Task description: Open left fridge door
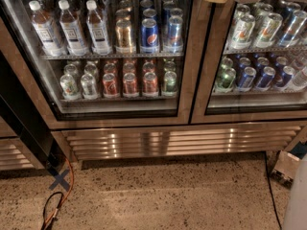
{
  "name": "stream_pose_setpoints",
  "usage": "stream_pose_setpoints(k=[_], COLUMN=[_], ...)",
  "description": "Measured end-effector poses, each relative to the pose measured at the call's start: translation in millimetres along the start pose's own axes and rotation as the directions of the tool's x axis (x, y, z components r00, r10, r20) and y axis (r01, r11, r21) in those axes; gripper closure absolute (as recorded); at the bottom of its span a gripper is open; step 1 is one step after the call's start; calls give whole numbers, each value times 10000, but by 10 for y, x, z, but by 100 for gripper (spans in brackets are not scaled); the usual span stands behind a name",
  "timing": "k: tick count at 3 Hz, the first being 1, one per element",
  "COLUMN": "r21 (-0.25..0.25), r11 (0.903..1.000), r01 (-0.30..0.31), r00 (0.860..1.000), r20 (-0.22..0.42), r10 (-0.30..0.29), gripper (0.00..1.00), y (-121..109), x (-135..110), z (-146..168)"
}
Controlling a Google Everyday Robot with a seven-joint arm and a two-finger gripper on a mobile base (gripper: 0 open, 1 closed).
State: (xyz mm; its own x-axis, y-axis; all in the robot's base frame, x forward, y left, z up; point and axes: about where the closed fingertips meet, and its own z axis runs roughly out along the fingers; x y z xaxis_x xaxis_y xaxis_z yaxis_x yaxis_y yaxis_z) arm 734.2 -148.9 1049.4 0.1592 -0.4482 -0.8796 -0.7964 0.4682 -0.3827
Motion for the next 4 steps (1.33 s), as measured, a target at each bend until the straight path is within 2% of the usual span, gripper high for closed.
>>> stream_pose_setpoints(k=[1, 2, 3, 4], r21=[-591, -868, -1163, -1150], r11=[9982, 9962, 9932, 9934], r01=[22, 53, 10, -37], r00=[9992, 9967, 9937, 9940], r20=[407, 807, 1112, 1085], r10=[2, 17, 120, 163], gripper=[100, 100, 100, 100], y=[35, 70, 205, 243], x=[-8, -71, -175, -182], z=[-2, -86, -222, -247])
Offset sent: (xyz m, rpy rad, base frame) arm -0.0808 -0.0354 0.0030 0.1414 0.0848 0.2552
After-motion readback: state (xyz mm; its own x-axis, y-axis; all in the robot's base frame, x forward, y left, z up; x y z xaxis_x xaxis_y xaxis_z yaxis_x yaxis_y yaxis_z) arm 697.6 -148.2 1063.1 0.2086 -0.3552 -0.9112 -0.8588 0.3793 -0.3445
